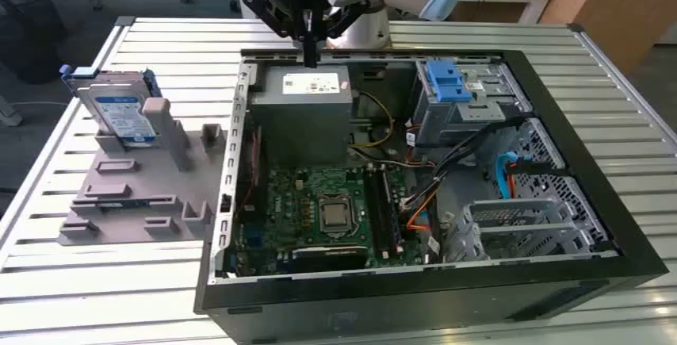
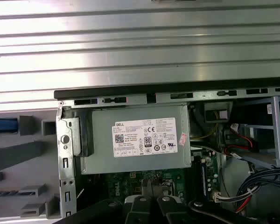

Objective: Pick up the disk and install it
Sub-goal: 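Reach for the disk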

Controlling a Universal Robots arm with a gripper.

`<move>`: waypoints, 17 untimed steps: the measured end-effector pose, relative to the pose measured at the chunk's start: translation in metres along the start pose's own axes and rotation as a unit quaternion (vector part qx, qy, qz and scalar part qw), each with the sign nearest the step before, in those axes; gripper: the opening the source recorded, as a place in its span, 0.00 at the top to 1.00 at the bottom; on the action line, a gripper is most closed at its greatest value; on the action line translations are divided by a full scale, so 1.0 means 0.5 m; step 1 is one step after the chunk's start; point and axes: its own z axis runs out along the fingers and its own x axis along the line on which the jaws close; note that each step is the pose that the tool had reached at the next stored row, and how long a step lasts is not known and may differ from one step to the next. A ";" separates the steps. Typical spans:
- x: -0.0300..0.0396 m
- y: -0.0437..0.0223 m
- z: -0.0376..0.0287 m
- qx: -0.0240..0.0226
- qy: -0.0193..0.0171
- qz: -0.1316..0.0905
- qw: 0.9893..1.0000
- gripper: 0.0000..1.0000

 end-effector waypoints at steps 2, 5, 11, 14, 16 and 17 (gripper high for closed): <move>0.000 0.000 0.000 0.000 0.000 0.000 1.000 0.89; 0.000 0.000 0.000 0.000 0.000 0.000 1.000 0.89; 0.006 0.000 0.000 0.000 0.000 0.000 1.000 0.89; 0.010 -0.001 0.000 0.000 0.000 0.000 1.000 0.89; 0.012 -0.001 0.000 0.000 0.000 0.000 1.000 0.89; 0.012 -0.001 0.000 0.000 0.000 0.000 1.000 0.89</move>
